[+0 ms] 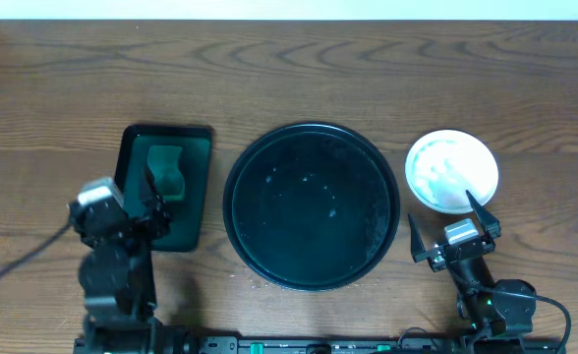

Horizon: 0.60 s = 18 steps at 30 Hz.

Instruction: Clean dirty plates on tray and stack at the side

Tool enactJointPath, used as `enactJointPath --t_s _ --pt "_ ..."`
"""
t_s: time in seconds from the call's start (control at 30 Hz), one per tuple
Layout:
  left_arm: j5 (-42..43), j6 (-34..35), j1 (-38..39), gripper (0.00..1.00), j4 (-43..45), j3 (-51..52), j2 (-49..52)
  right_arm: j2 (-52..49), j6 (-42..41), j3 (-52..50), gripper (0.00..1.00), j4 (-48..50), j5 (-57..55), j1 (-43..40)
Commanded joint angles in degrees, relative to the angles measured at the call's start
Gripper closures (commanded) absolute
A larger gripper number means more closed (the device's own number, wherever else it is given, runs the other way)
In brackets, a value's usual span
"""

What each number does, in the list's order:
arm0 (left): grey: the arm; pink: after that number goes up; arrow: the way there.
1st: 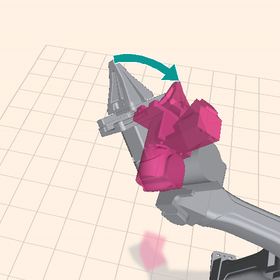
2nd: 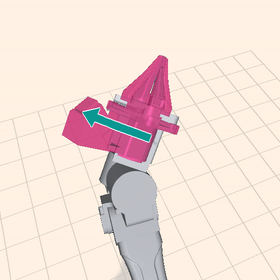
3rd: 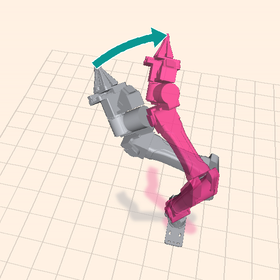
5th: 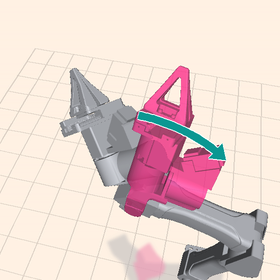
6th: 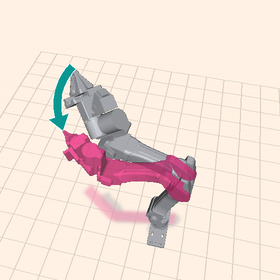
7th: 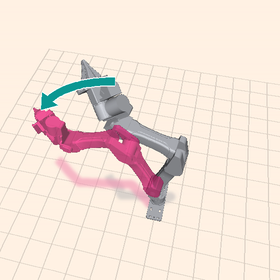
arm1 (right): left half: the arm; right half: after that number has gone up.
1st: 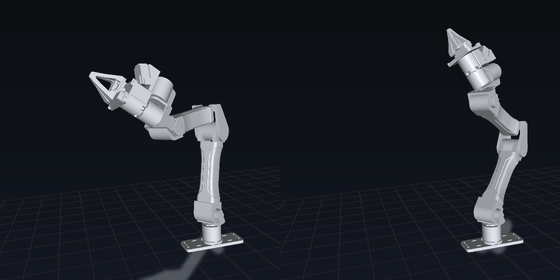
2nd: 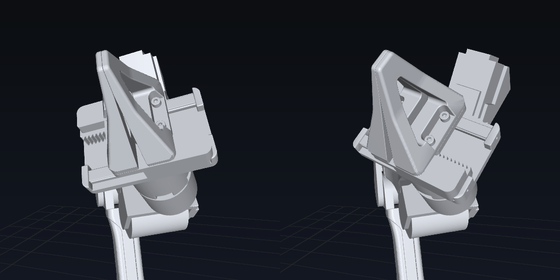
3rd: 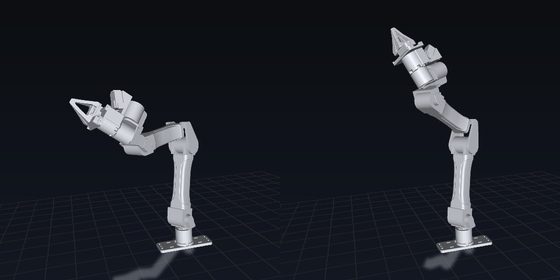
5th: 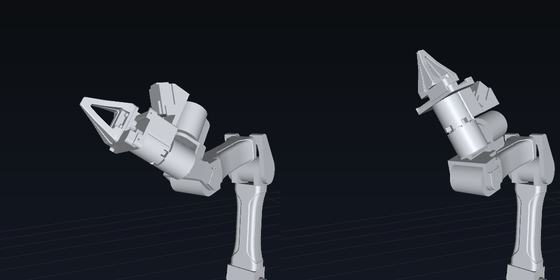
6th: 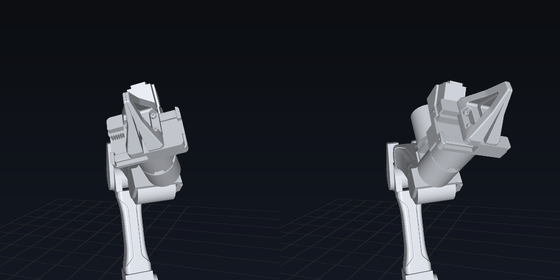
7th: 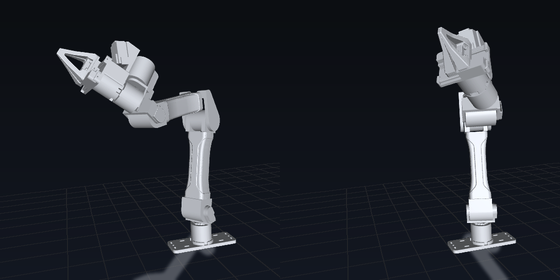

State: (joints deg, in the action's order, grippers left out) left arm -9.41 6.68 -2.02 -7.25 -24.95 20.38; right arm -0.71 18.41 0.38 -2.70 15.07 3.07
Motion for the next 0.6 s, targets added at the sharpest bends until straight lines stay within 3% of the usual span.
enactJointPath --t_s 0.0,0.23,0.57 --pt "1.1 -2.0 -0.5 0.26 5.5 9.2 -7.3 0.3 -1.0 -0.1 0.01 -0.2 0.6 0.0" --pt "2.3 -2.0 -0.5 0.26 6.9 17.7 -16.0 0.3 -1.0 -0.1 0.01 -0.2 0.6 0.0" --pt "2.5 -2.0 -0.5 0.26 6.9 22.7 -18.1 0.3 -1.0 -0.1 0.01 -0.2 0.6 0.0"
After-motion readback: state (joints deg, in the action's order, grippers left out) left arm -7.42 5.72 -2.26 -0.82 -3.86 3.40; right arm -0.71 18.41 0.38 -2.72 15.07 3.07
